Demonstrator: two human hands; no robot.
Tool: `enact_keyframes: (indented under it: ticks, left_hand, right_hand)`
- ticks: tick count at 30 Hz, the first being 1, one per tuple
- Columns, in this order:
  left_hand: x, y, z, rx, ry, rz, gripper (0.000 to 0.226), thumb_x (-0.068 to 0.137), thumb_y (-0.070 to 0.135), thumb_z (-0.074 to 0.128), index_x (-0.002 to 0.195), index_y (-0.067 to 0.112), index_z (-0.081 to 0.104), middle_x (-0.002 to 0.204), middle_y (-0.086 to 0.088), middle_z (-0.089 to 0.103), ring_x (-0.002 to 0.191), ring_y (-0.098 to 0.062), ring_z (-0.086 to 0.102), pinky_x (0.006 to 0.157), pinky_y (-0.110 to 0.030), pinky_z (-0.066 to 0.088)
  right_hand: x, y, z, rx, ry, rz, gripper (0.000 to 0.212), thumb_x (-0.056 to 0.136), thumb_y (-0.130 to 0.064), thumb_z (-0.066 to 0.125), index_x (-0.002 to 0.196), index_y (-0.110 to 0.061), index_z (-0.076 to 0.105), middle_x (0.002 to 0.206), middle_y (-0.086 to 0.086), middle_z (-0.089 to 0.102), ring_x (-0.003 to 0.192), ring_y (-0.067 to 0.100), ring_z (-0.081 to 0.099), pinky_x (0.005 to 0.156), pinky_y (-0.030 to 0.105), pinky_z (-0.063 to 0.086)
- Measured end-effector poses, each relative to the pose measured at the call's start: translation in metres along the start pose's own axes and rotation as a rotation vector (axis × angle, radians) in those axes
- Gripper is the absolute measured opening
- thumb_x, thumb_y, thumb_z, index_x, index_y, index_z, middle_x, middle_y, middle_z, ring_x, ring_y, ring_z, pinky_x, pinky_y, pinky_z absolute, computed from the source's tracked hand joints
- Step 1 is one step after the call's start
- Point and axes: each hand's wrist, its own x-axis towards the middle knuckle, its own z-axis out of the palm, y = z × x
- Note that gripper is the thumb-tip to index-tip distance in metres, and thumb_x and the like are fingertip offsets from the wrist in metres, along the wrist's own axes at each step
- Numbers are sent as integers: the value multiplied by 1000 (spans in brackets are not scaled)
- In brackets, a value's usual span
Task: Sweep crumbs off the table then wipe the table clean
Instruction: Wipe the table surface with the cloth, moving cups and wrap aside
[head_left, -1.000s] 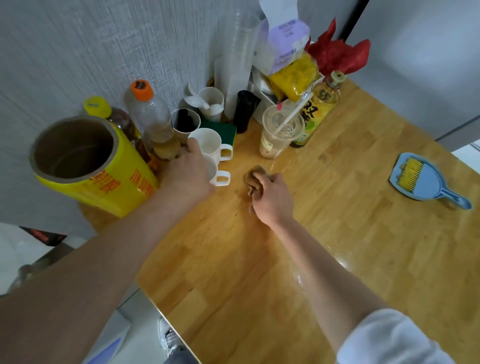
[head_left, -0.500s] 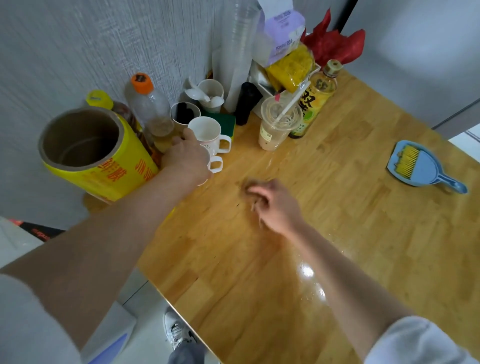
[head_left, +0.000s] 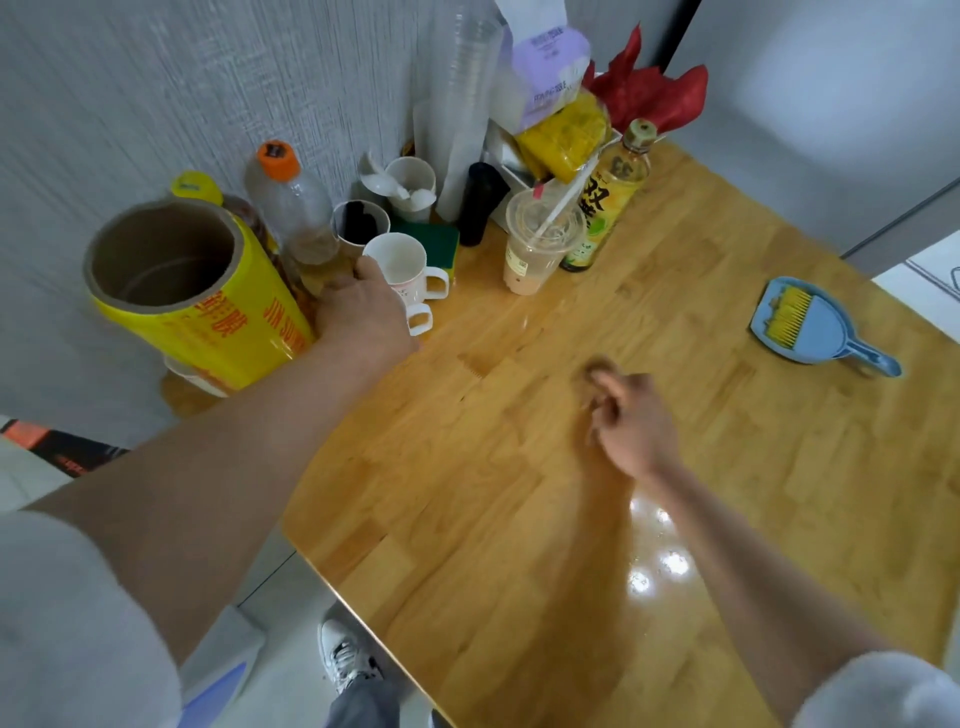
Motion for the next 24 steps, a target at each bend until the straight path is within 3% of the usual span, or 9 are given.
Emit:
enact_keyframes:
  ticks: [2,4,8,10,12,16,18,21,24]
  left_hand:
    - [-23,11,-9,4,133,12,96,71,69,69,136,5,39,129,-21,40,106,-35,46,76,-42,44]
    - [-51,32,-13,-130,228,151,75,83,53,69,135,9,37,132,-18,40,114,-34,47,86,-41,46]
    - [-85,55,1,-269,33,486,46,95,30,60,138,27,42,129,-6,48,118,-29,49,90,-43,49]
    - [-93,49,7,-283,-19,518,45,97,33,57,139,30,43,128,-3,49,118,-27,50,93,-44,48]
    - [-102,38,9,-321,-38,541,43,97,38,56,138,34,45,129,2,50,118,-22,51,95,-42,46]
    - [-117,-1,21,-619,-80,457,28,93,45,63,119,36,61,116,13,56,100,-5,58,83,-27,48]
    - [-125,-25,28,-809,-46,379,14,91,43,68,101,33,70,104,15,62,87,1,60,73,-16,44]
    - [-143,-73,42,-909,103,234,17,88,39,71,78,25,69,84,11,63,76,-1,60,64,-10,40]
    - [-160,-112,48,-884,293,90,29,85,40,72,75,17,59,78,5,57,70,-10,55,65,-28,45]
  right_hand:
    - [21,15,-11,58,112,378,45,93,-27,49,138,-32,54,132,9,46,88,26,66,85,39,56]
    - [6,-10,-2,30,83,372,45,94,-22,53,138,-29,55,132,12,46,99,32,63,90,38,53]
    - [-95,-76,42,-21,-245,-450,44,84,-25,58,126,-34,62,117,5,57,99,26,60,85,36,54]
    - [-109,-66,40,-4,-365,-642,43,80,-25,63,122,-36,66,114,0,61,98,20,60,82,30,52]
    - [-92,-43,26,38,-256,-460,42,81,-21,63,120,-37,68,116,0,61,92,18,66,80,27,53]
    - [-47,-11,11,132,9,247,40,95,-25,49,131,-39,57,123,1,47,69,20,73,75,41,60]
    - [-46,-31,25,109,56,340,39,93,-30,48,130,-41,57,118,-1,45,74,25,72,75,43,60]
    - [-87,-97,62,48,-80,15,40,88,-23,56,124,-38,64,118,2,53,88,26,66,83,42,57]
    - [-135,-145,83,19,-322,-422,41,86,-27,53,124,-36,65,118,3,57,99,25,60,86,38,54]
